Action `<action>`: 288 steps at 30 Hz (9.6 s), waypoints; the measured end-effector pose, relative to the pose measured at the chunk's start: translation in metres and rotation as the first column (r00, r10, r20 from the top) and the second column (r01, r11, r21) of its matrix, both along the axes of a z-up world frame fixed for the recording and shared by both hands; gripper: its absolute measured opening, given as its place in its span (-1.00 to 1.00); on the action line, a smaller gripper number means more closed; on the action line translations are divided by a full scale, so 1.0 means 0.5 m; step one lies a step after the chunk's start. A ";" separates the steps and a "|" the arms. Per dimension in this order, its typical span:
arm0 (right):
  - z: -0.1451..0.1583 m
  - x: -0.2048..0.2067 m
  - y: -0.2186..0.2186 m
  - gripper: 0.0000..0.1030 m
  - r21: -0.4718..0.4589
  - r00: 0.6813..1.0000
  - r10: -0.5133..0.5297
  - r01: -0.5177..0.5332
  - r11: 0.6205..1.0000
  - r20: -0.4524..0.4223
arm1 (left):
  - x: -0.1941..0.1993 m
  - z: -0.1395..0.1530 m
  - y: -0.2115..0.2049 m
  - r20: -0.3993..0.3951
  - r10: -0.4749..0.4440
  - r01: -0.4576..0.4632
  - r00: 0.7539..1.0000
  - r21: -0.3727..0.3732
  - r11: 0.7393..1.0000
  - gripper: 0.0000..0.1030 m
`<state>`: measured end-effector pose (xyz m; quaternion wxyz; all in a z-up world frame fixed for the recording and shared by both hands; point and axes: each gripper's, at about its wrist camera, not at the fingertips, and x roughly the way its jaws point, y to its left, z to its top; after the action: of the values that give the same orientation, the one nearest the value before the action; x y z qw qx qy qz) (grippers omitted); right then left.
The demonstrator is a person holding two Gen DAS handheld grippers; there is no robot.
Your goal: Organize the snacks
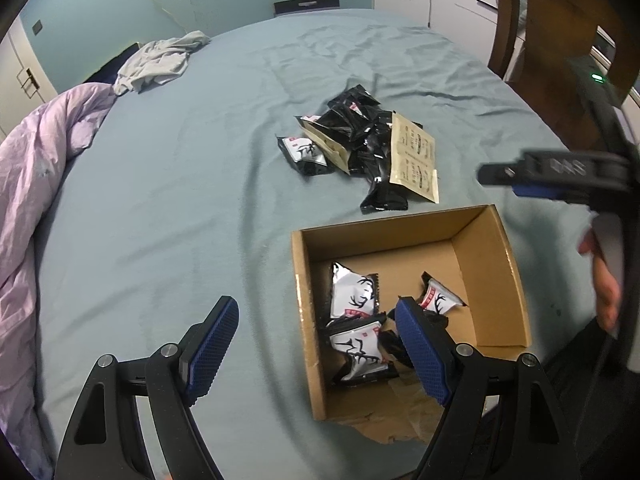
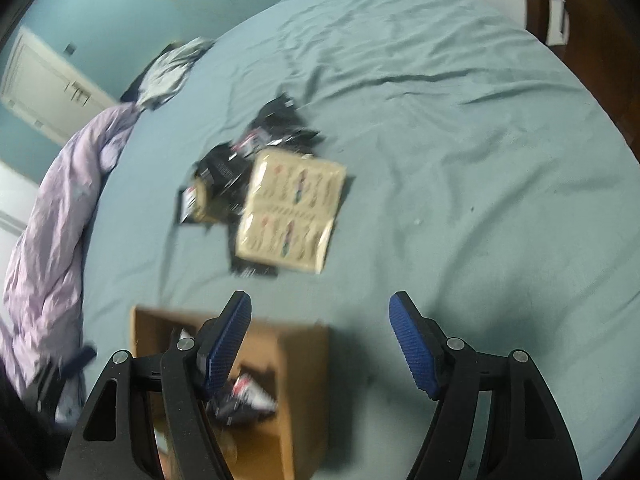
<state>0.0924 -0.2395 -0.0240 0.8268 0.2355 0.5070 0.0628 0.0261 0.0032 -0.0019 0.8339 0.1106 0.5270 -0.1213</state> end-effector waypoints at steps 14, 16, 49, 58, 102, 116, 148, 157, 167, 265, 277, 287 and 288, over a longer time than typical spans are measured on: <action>-0.063 0.142 0.068 0.38 -0.074 0.996 0.003 -0.010 0.997 -0.085 | 0.018 -0.020 -0.032 -0.043 -0.041 0.041 0.998 -0.002 0.999 0.59; -0.068 0.158 0.083 0.38 -0.094 0.996 0.017 -0.026 0.995 -0.092 | 0.022 -0.023 -0.034 -0.053 -0.043 0.042 0.998 -0.008 0.999 0.59; -0.085 0.222 -0.028 0.44 0.163 0.984 -0.021 0.050 0.985 -0.176 | 0.031 -0.037 -0.045 0.011 -0.046 0.045 0.999 0.085 0.995 0.59; 0.049 0.044 -0.057 0.44 0.185 0.998 -0.049 0.040 0.982 0.048 | 0.094 -0.003 -0.001 0.116 -0.008 -0.001 0.993 0.073 0.997 0.59; 0.033 -0.080 0.025 0.44 -0.011 0.978 -0.037 0.040 0.999 0.207 | 0.248 -0.002 0.002 0.089 -0.011 0.009 0.996 0.019 1.000 -1.00; 0.048 -0.115 0.019 0.44 -0.004 0.970 -0.061 0.064 0.998 0.233 | 0.026 0.089 0.021 0.139 -0.112 0.116 0.984 -0.023 0.993 -1.00; 0.041 -0.090 0.070 0.44 -0.085 0.972 0.050 -0.031 0.996 0.231 | -0.016 -0.122 -0.060 -0.207 -0.205 0.216 0.957 0.030 0.976 -1.00; 0.039 -0.093 0.064 0.44 -0.072 0.974 0.029 -0.013 0.997 0.223 | -0.014 -0.125 -0.059 -0.185 -0.187 0.204 0.965 0.076 0.976 -1.00; 0.043 -0.100 0.065 0.44 -0.074 0.975 0.026 -0.010 0.997 0.221 | -0.024 -0.060 -0.058 -0.047 -0.178 0.181 0.983 0.070 0.981 0.05; -0.103 0.257 0.164 0.54 0.037 0.952 0.236 -0.233 0.972 -0.194 | 0.127 -0.034 0.028 -0.035 0.093 -0.093 0.995 0.005 0.996 0.71; -0.088 0.234 0.153 -0.45 0.031 0.963 0.212 -0.210 0.977 -0.165 | 0.207 -0.046 0.059 0.005 0.131 -0.131 0.991 -0.052 0.990 0.71; 0.043 0.040 0.005 -0.45 0.024 0.992 0.122 -0.123 0.992 0.045 | 0.290 -0.093 0.059 -0.047 0.074 -0.078 0.996 -0.110 0.991 0.71; 0.048 0.012 -0.005 -0.45 0.025 0.993 0.102 -0.104 0.994 0.067 | 0.291 -0.099 0.056 -0.059 0.069 -0.076 0.996 -0.121 0.990 0.71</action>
<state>0.0984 -0.2421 0.0000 0.8351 0.2188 0.4902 0.1201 0.1716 0.0310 -0.0516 0.8282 0.0363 0.5448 -0.1263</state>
